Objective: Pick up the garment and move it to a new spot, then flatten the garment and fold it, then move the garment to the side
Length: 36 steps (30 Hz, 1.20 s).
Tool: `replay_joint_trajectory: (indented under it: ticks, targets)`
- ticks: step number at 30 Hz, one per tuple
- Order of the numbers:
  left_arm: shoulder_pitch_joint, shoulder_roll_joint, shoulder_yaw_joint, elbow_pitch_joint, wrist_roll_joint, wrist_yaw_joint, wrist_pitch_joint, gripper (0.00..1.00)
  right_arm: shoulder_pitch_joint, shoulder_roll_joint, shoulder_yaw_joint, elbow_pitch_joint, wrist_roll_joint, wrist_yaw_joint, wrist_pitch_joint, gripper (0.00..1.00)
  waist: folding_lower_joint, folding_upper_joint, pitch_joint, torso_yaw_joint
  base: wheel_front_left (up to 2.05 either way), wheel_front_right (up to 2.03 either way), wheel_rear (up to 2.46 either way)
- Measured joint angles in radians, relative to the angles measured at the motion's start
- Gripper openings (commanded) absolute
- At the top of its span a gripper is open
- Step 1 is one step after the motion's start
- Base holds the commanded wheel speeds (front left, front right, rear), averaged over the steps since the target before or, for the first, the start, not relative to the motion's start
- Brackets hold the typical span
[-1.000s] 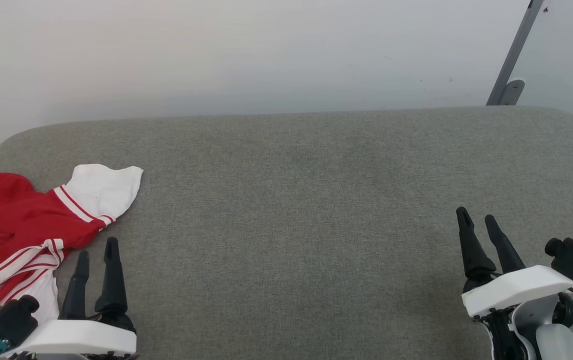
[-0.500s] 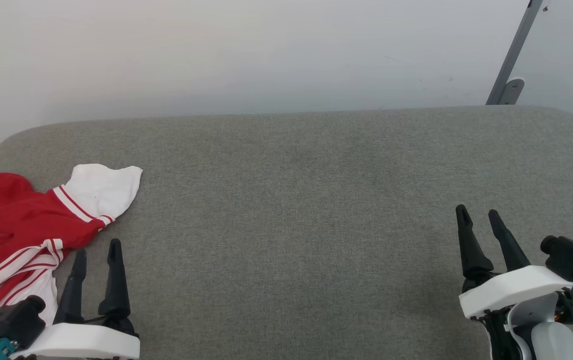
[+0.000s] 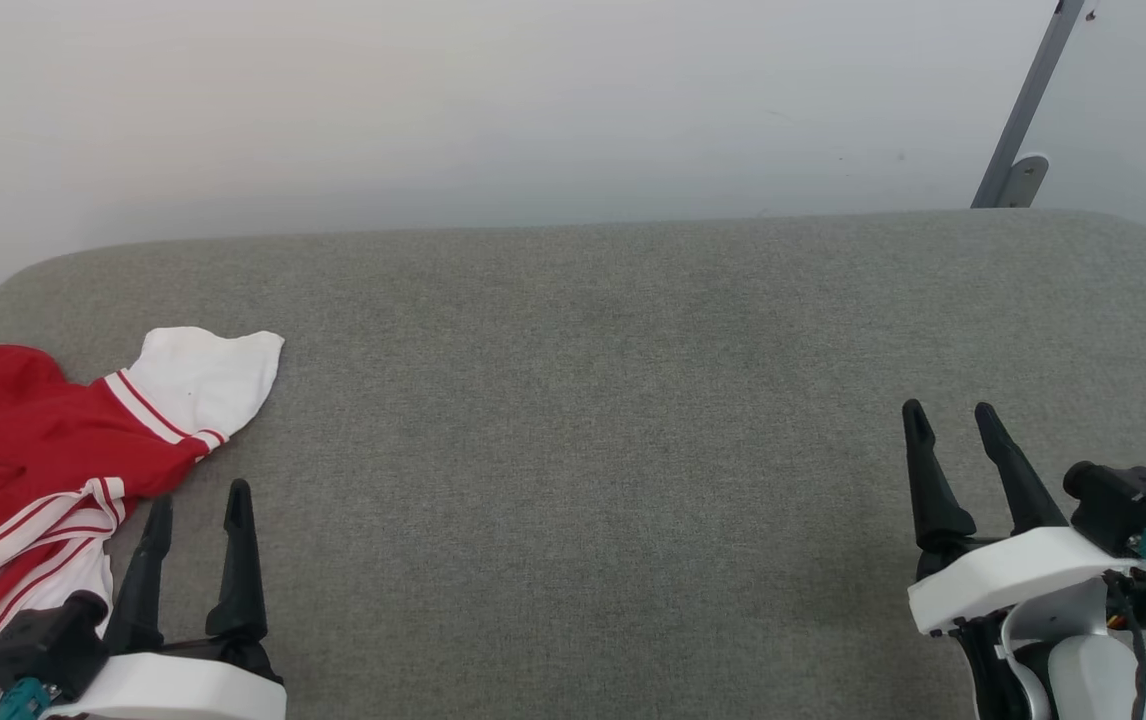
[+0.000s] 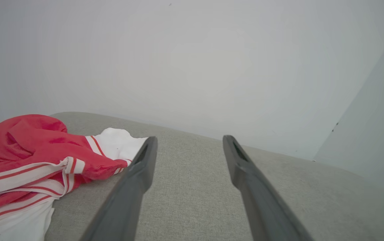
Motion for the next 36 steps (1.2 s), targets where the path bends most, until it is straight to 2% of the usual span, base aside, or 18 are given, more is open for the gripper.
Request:
replay_joint_trajectory:
  ticks: [24,36]
  targets:
    - [0.013,0.018,-0.011,-0.014,0.162,-0.007,-0.042,1.00,-0.008,0.000,0.012,-0.007,-0.188,0.000,-0.047,1.00,0.0001,0.0000,-0.002,-0.003,0.00,0.00,0.00]
    - [0.015,0.017,-0.011,-0.011,0.164,-0.008,-0.042,1.00,-0.008,0.000,0.009,-0.001,-0.205,0.000,-0.066,1.00,0.0000,0.0000,0.000,-0.004,0.00,0.00,0.00]
